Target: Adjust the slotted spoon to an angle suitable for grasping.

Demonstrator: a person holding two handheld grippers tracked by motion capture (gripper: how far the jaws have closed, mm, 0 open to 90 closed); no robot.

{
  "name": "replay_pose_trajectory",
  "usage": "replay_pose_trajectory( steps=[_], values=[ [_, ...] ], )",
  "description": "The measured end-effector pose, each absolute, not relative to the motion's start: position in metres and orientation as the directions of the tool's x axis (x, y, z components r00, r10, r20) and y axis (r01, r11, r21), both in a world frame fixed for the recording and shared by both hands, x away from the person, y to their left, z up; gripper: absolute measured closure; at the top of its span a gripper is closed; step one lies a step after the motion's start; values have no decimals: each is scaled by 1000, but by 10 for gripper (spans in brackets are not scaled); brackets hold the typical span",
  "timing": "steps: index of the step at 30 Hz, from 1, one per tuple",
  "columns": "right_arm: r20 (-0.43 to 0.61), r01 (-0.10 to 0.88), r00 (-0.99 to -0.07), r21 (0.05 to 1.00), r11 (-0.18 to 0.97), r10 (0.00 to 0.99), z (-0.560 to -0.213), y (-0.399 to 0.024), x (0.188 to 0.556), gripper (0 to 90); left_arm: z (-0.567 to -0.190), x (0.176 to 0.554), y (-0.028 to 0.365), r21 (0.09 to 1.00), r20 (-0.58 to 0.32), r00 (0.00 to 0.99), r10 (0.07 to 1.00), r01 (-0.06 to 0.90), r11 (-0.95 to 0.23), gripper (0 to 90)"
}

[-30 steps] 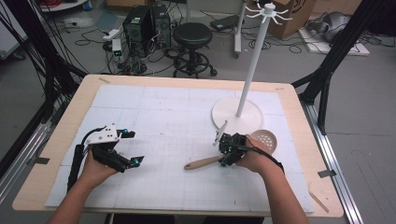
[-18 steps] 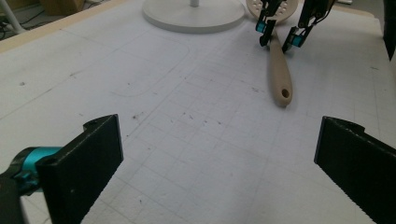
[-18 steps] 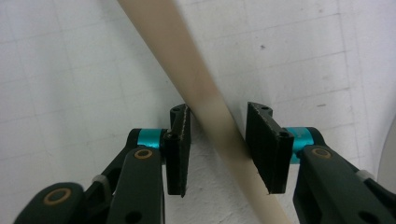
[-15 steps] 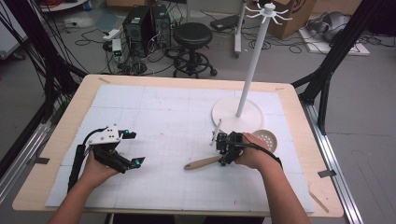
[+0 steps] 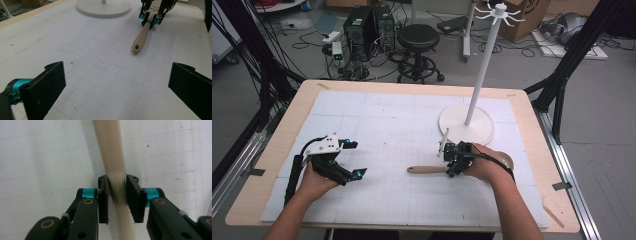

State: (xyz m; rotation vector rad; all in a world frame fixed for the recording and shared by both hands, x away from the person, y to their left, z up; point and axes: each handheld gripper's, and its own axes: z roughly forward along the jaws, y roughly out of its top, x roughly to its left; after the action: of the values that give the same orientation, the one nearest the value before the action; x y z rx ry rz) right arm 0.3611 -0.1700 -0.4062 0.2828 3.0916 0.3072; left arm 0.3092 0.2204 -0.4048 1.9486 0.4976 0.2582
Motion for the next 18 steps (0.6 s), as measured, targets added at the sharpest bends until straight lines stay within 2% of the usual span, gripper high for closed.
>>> replay_pose_trajectory(
  steps=[12, 18],
  values=[
    [-8, 211, -976, 228, 951, 218, -406, -174, 359, 770, -404, 309, 221, 910, -44, 889, 455, 224, -350, 17],
    [5, 241, -968, 293, 925, 250, -398, -182, 360, 770, -404, 309, 222, 909, -43, 889, 455, 224, -351, 17]
  ],
)
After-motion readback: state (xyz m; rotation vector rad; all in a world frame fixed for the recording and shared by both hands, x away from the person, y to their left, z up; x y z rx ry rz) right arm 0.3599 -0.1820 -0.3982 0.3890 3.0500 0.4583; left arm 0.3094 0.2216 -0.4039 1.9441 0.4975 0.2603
